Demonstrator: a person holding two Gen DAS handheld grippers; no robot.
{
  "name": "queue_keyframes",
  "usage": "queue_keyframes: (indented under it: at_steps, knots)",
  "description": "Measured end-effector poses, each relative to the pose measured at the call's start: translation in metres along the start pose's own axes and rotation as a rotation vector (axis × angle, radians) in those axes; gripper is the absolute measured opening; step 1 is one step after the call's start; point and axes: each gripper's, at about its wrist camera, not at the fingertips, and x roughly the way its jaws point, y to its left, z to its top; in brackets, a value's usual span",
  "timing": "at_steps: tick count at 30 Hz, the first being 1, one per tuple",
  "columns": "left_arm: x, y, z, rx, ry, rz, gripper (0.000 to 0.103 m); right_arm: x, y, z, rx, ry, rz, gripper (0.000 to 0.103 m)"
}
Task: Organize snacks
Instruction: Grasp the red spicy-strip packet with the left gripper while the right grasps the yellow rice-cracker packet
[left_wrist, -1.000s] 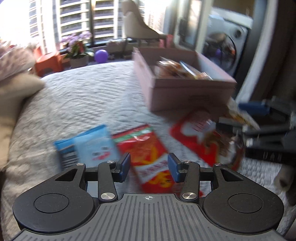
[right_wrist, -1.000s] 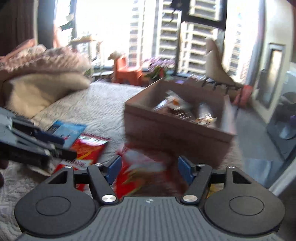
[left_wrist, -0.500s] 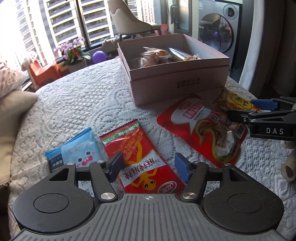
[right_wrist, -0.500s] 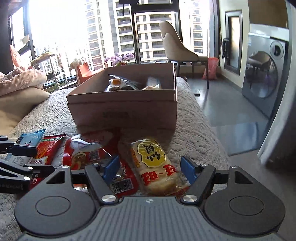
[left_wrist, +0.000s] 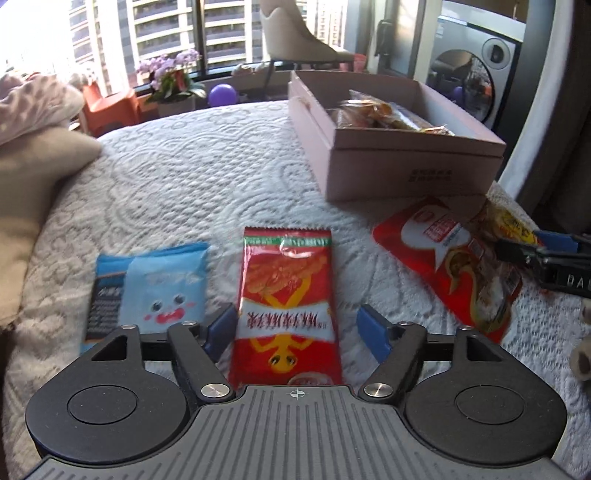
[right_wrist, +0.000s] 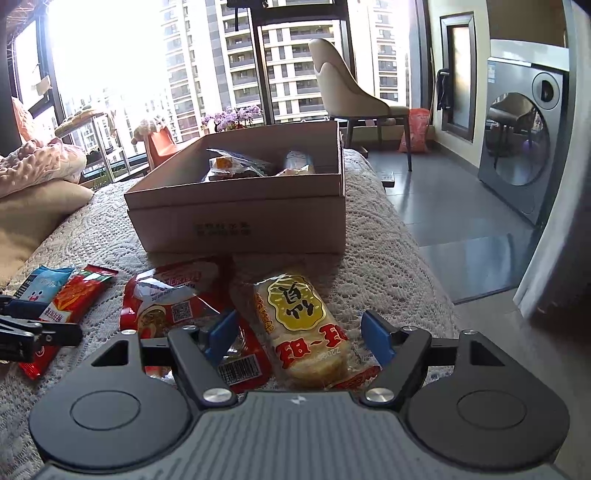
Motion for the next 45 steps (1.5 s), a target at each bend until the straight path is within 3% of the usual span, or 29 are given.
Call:
queue_keyframes:
  at_steps: [7,11,14,22,28,32,35,36,37,41,45]
  knots:
    - [0.009,-0.002,0.007,0.013,-0.018,-0.015,0.077,0.003,0.000,0.000,0.001,0.011,0.002,0.076]
    - [0.003,-0.004,0.001,0.021,-0.032,-0.001,0.062,0.006,-0.004,0.003,0.011,0.030,0.036,0.084]
    - [-0.002,-0.002,-0.002,-0.004,-0.033,-0.040,0.061,0.008,-0.006,0.005,0.012,0.052,0.079,0.091]
    - [-0.019,0.002,-0.018,-0.066,-0.024,-0.153,0.054,0.001,0.002,0.010,-0.036,0.095,0.110,0.088]
    - [-0.021,-0.010,-0.026,-0.033,-0.040,-0.126,0.056,0.001,0.018,0.017,-0.109,0.081,0.107,0.088]
    - [-0.022,-0.015,-0.030,-0.003,-0.048,-0.112,0.057,0.015,0.013,0.025,-0.042,0.116,0.109,0.081]
    - [-0.023,-0.013,-0.032,-0.019,-0.055,-0.125,0.060,0.009,0.020,0.025,-0.083,0.109,0.108,0.055]
    - [-0.023,-0.012,-0.033,-0.024,-0.055,-0.132,0.061,0.006,0.024,0.025,-0.116,0.115,0.104,0.039]
    - [-0.023,-0.011,-0.032,-0.025,-0.055,-0.136,0.061,0.003,0.027,0.025,-0.145,0.126,0.103,0.033]
    - [-0.023,-0.010,-0.033,-0.027,-0.054,-0.139,0.061,-0.015,0.029,0.022,-0.178,0.120,0.142,0.033]
    - [-0.023,-0.015,-0.035,-0.005,-0.067,-0.121,0.061,-0.020,0.030,0.019,-0.213,0.086,0.087,0.033]
